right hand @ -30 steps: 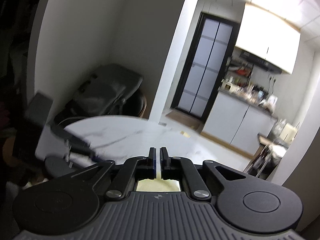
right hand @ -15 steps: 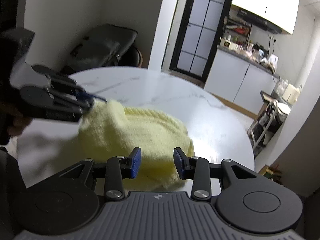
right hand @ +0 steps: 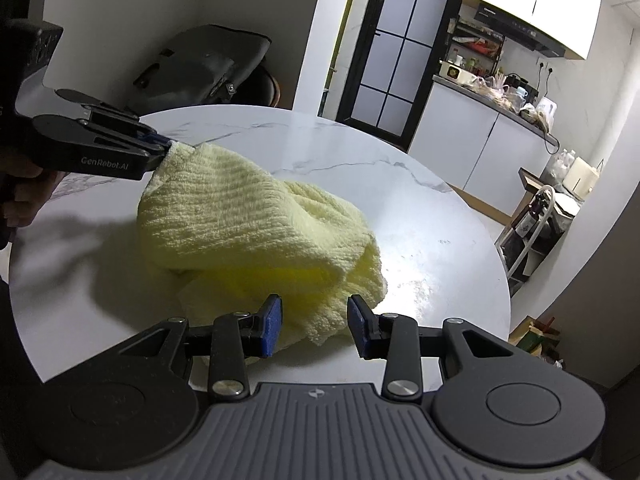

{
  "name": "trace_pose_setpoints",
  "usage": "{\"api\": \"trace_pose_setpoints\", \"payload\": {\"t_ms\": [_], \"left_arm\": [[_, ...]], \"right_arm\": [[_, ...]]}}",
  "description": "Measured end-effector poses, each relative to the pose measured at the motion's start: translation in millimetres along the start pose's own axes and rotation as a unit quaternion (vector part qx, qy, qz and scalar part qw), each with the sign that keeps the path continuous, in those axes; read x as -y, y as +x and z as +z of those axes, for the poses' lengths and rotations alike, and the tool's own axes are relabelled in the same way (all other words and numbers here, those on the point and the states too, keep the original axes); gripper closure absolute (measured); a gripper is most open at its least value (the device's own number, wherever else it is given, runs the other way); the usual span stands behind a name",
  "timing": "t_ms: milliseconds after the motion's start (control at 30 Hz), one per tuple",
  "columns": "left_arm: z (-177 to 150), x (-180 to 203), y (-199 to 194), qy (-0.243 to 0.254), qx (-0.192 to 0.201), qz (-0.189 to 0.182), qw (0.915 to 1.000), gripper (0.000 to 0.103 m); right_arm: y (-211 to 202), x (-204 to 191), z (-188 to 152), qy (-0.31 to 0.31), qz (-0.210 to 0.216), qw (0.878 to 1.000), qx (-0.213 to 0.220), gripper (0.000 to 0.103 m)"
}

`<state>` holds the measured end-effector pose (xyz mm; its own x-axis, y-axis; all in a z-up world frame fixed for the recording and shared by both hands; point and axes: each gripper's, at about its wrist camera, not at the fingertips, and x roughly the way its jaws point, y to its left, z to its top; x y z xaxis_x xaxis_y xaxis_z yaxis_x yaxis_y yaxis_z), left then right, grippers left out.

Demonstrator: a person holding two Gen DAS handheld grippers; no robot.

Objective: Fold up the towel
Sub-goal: 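Raise the towel with both grippers, pulling its edges apart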

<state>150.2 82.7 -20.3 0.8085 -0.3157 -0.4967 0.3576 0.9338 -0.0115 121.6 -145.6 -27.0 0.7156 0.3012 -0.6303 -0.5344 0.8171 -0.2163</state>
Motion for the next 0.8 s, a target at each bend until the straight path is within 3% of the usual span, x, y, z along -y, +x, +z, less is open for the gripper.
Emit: {"api": "trace_pose_setpoints", "payload": {"t_ms": [200,300,533,800], "left_arm": [[-2.8,0.0,1.6,0.0,-0.015,0.006,0.9999,0.09],[-2.4,0.6,-1.5,-0.001,-0.014,0.007,0.9999,0.09],[2.6,2.6,-11.9,-0.001,-0.004,0.011,0.9999,0.089],[4.8,-0.7,-20.7,-0.011,0.007,0.009,0.9999,0.089]], "right_arm": [[12.4,8.5,-8.1,0.022,0.01,1.0,-0.001,0.064],[12.2,15.4,-11.3,0.033,0.02,0.999,-0.002,0.098],[-12.6,31.8,-7.7,0.043,0.0,0.998,0.037,0.099],[-27.2,43.2,-6.6,0.049,-0.015,0.998,0.047,0.099]]}}
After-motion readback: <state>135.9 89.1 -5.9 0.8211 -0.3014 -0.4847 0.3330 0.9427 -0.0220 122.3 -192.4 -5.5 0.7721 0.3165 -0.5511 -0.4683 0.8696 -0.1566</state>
